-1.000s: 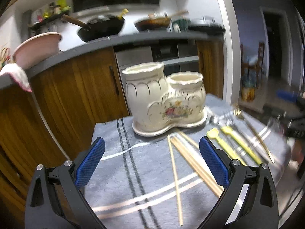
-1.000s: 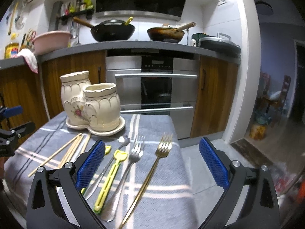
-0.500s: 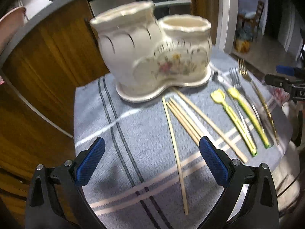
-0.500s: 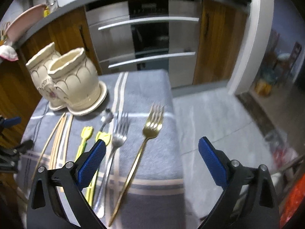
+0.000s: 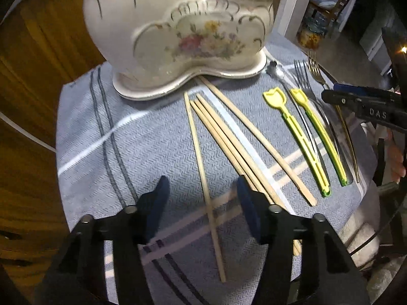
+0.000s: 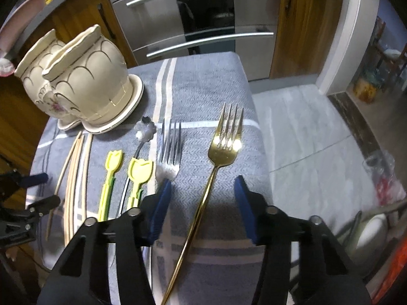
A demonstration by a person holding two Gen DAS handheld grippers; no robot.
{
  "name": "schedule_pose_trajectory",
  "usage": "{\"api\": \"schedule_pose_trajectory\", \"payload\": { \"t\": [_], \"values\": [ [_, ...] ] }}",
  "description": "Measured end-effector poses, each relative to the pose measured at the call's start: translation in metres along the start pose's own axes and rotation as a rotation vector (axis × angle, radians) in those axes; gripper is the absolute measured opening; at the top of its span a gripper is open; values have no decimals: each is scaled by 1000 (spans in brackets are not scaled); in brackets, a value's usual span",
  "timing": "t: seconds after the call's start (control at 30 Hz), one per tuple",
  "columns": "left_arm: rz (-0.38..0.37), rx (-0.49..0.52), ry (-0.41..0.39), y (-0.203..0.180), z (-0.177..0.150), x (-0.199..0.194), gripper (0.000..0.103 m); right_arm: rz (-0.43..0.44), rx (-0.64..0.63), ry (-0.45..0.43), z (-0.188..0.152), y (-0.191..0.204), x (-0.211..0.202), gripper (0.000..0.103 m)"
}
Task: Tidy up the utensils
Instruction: 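Grasp a wooden chopstick with the left tool while the right tool grasps the gold fork, then lift the chopstick with the left tool while the right tool carries the gold fork to the holder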
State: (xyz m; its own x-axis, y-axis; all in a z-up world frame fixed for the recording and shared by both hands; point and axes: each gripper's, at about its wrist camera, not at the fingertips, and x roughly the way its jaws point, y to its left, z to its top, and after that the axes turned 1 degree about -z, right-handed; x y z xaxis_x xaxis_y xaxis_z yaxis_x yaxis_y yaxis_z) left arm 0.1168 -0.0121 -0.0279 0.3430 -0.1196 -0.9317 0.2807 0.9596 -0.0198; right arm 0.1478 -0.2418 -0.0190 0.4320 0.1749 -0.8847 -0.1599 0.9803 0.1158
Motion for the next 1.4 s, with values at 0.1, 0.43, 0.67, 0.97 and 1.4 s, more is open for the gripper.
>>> {"api": "schedule_pose_trajectory", "payload": {
  "t": [0.1,0.43,0.67,0.97,1.4],
  "values": [
    [-14,-7,3,4,2,6,47,-12,-12,-7,5,2,3,40],
    [34,5,-30,11,8,6,7,-24,-19,-31,13,1,7,12],
    [35,18,-61,11,-1,2,4,2,-26,-88,8,6,-5,6],
    [37,10,-137,14,-20,-23,4,4,-51,-204,4,9,-36,5],
    [12,9,-249,12,-29,-64,4,28,-116,-376,-13,21,-84,5]
  ]
}}
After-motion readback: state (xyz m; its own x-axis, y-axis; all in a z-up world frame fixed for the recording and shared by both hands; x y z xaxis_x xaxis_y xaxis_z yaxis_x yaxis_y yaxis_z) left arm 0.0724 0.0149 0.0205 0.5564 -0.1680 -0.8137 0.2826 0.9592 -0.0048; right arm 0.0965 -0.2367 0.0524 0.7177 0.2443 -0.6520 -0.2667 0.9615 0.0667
